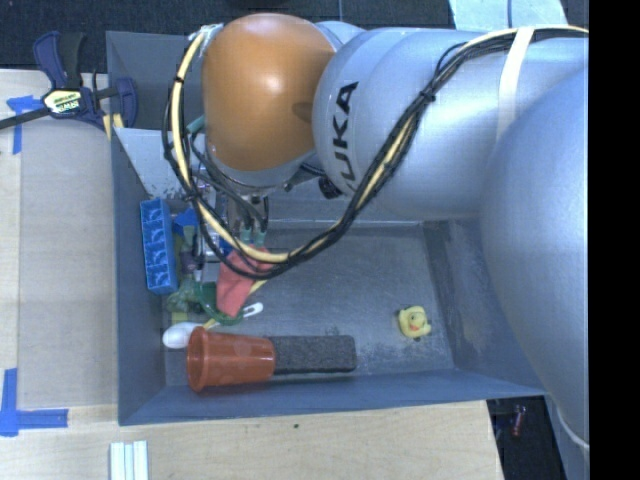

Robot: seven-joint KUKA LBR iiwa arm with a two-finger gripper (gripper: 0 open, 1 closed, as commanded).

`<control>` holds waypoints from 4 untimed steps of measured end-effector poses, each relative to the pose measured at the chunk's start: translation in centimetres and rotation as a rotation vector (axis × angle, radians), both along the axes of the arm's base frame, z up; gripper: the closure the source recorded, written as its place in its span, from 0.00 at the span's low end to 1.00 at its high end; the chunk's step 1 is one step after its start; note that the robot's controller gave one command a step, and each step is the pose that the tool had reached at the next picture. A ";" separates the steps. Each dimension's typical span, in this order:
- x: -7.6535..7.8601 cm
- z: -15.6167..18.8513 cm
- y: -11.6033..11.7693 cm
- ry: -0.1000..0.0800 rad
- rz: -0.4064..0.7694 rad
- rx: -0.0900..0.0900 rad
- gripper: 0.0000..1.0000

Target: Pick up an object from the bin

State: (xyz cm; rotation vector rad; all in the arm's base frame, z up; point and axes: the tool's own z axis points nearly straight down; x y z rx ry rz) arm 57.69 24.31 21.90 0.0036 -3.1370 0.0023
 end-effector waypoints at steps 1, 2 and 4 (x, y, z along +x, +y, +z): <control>0.2 0.5 -0.1 -0.008 -0.003 0.003 0.00; 0.8 -5.4 -3.4 -0.010 0.139 0.003 0.00; 1.3 -7.9 -8.7 -0.012 0.452 0.004 0.00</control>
Offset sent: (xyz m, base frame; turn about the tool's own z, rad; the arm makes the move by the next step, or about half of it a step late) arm 0.0165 -0.0867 -0.1490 -0.3518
